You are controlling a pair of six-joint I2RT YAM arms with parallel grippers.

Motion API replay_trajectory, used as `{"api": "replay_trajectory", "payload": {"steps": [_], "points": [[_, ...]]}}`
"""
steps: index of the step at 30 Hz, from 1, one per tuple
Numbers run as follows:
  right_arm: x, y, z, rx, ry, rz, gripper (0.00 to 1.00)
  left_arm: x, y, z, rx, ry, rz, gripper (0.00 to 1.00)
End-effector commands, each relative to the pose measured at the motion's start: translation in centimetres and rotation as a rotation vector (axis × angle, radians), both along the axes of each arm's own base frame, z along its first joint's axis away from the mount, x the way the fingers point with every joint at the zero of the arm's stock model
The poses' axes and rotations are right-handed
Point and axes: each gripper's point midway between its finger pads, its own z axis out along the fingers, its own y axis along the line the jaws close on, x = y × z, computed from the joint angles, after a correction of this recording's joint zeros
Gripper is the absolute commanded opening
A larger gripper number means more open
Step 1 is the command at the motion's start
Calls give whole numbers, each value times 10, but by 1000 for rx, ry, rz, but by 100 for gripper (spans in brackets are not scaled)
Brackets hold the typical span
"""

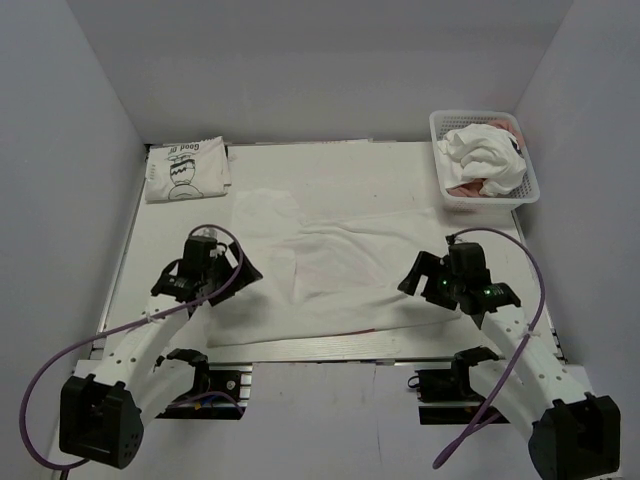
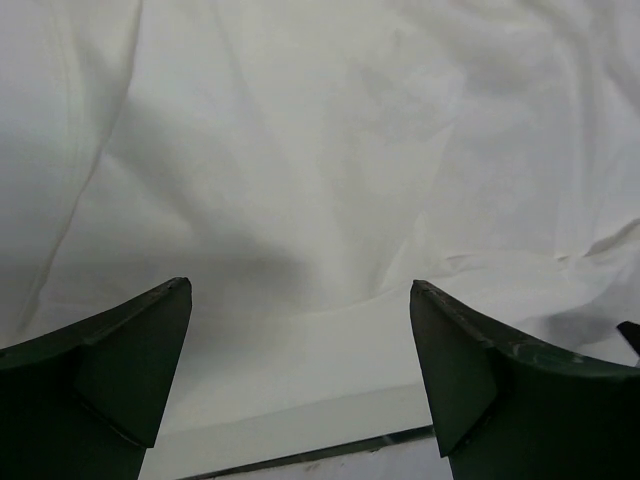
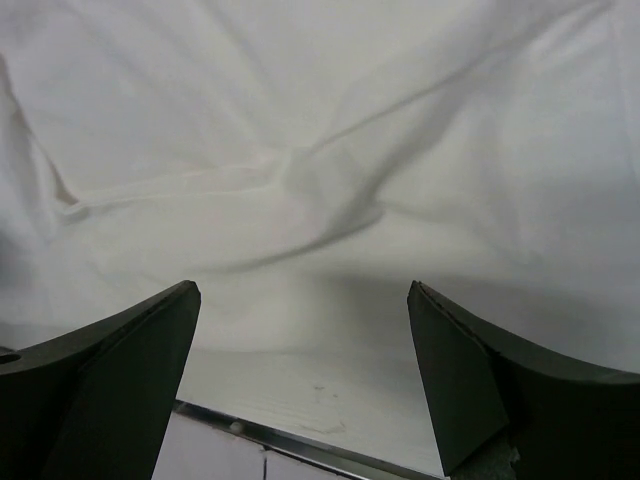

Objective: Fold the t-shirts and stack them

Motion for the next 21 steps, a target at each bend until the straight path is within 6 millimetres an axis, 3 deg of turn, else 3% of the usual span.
{"api": "replay_trajectory", "payload": {"steps": [1, 4, 5, 6, 7, 10, 11, 13, 14, 15, 16, 17, 19, 21], "points": [[13, 28, 20, 85, -67, 112, 90, 34, 7, 40, 38, -111, 58, 100], [13, 46, 6, 121, 0, 180, 90, 56, 8, 55, 40, -137, 78, 100], [19, 51, 6, 131, -1, 191, 90, 69, 10, 68, 55, -173, 101, 100], [23, 56, 9, 155, -11, 204, 90, 77, 9, 72, 60, -183, 94, 100], [26, 59, 10, 159, -15, 208, 90, 84, 11, 64, 91, -154, 92, 100], [49, 58, 2, 143, -9, 149, 90, 121, 11, 86, 130, -209, 96, 100], [58, 57, -7, 124, 20, 124, 90, 131, 13, 71, 168, -166, 102, 100], [80, 48, -5, 60, -8, 71, 90, 150, 13, 68, 202, -163, 97, 100], [81, 45, -16, 28, 23, 74, 90, 167, 10, 81, 213, -196, 79, 100], [93, 46, -12, 12, 29, 75, 90, 179, 8, 64, 237, -156, 59, 100], [98, 42, -14, -22, 27, 62, 90, 196, 8, 77, 252, -181, 61, 100], [99, 36, -21, -54, 58, 42, 90, 206, 8, 75, 282, -178, 42, 100], [114, 34, -7, -73, 33, 15, 90, 234, 12, 63, 326, -145, 42, 100], [128, 29, 8, -95, -15, -12, 90, 250, 16, 51, 381, -108, 37, 100]]}}
